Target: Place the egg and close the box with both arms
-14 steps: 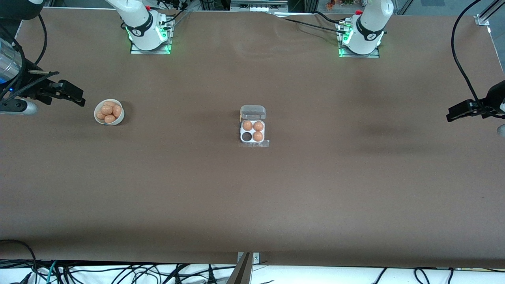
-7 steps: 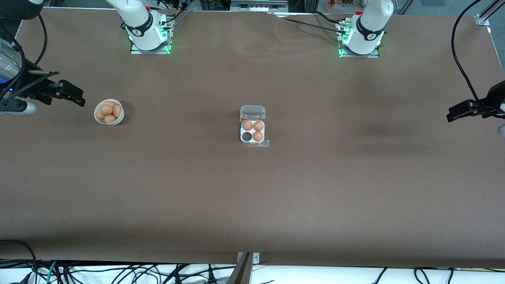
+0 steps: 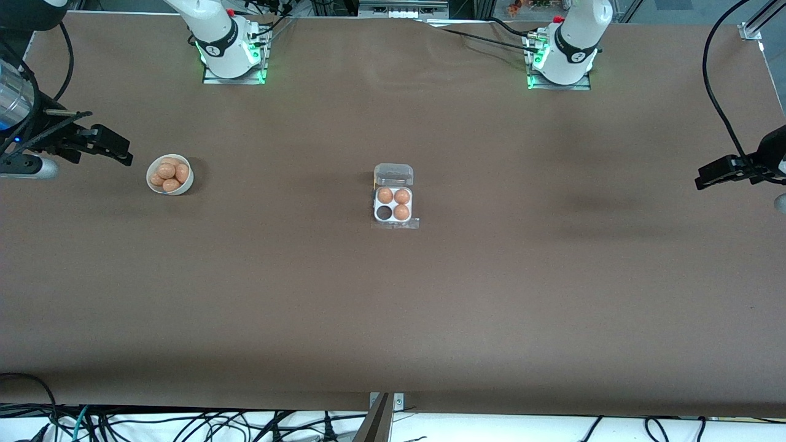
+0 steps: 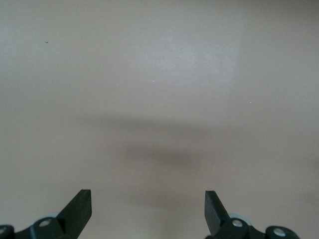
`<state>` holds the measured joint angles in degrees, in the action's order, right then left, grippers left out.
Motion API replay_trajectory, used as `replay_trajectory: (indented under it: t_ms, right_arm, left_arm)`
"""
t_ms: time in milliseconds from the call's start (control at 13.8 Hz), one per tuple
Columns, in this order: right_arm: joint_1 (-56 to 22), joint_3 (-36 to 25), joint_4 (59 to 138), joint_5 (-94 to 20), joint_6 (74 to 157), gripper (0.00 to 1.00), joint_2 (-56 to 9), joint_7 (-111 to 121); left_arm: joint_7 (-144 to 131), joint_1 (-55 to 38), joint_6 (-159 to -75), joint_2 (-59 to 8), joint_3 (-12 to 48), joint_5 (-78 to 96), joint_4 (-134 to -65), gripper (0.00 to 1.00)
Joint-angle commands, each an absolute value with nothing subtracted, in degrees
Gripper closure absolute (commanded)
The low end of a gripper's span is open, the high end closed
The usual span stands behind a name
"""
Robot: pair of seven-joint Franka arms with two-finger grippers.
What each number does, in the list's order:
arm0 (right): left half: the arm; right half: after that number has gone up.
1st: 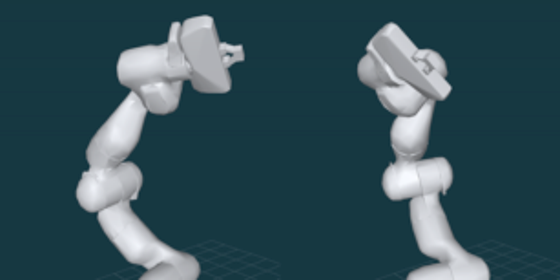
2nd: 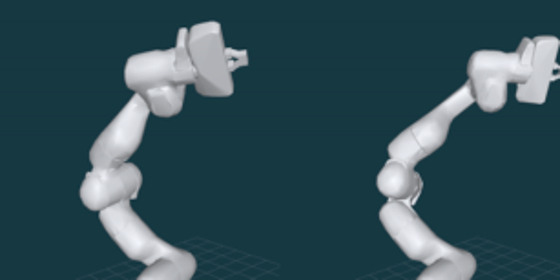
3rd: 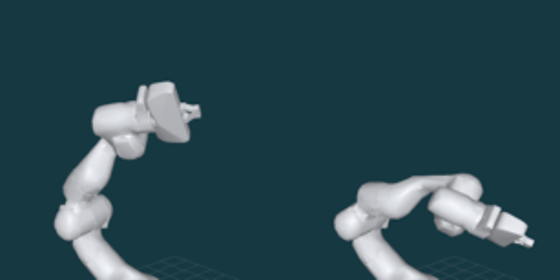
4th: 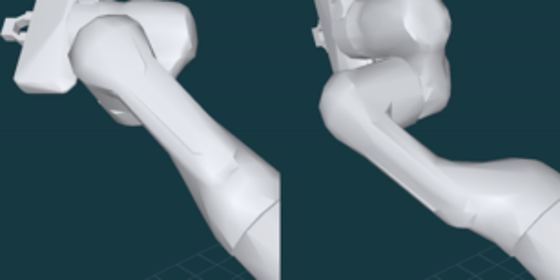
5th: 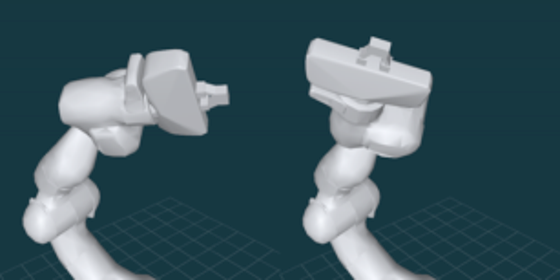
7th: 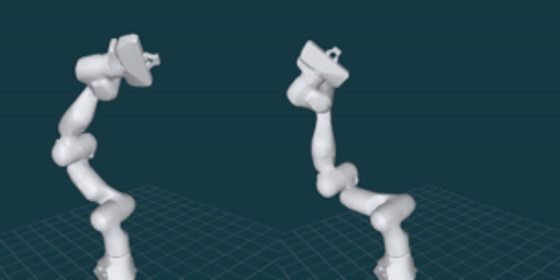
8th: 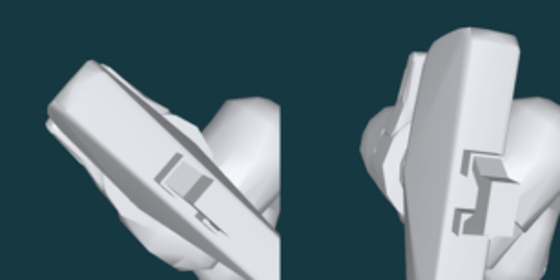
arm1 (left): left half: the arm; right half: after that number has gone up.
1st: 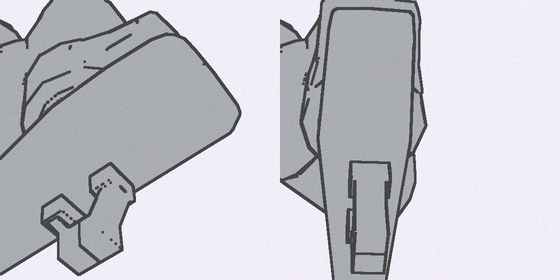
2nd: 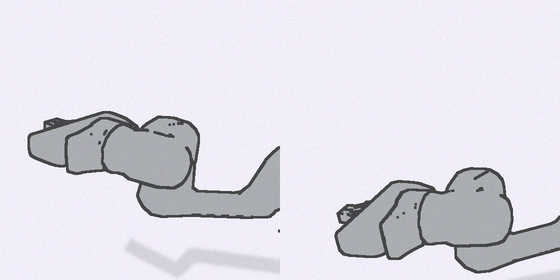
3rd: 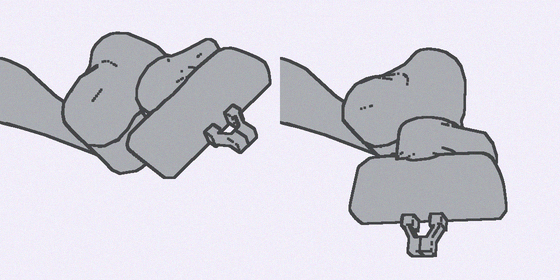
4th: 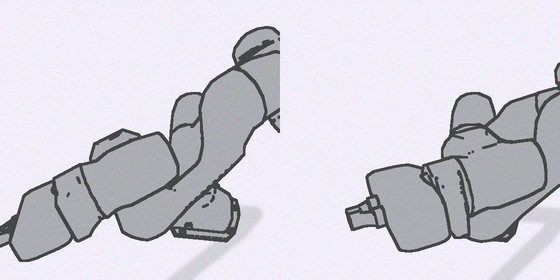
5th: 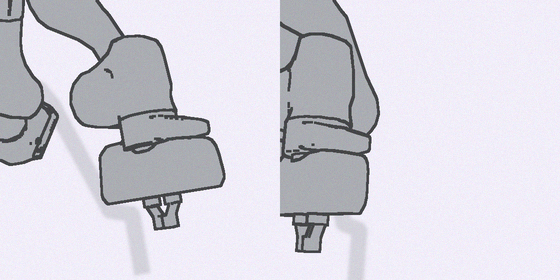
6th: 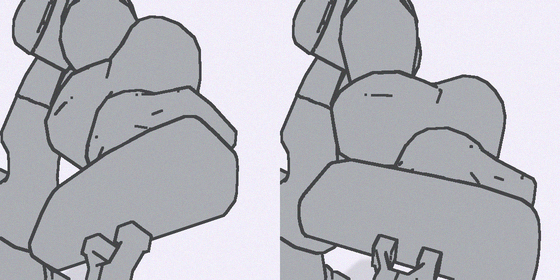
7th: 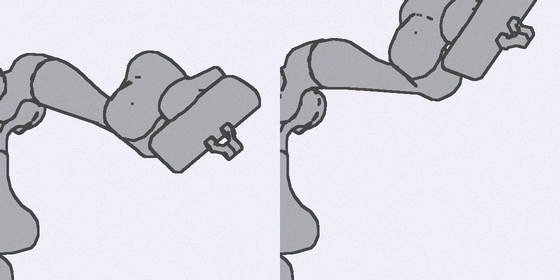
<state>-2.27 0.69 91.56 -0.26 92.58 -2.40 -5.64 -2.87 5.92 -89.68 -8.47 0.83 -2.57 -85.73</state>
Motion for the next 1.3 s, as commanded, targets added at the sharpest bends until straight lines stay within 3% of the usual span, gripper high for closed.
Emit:
replay_trajectory:
  t_ms: [0, 1230]
  right_arm:
    - [-2.1, 0.8, 92.5, -0.2, 93.3, 0.0, -1.6, -5.5]
    - [-1.7, 0.4, 92.7, 0.1, 94.1, 0.0, -3.8, -5.0]
  left_arm:
    - [-2.0, 6.1, -88.6, -9.0, 1.0, -3.7, -84.1, 0.0]
    - [-2.2, 6.1, -88.6, -9.0, 1.1, -3.6, -84.1, 0.0]
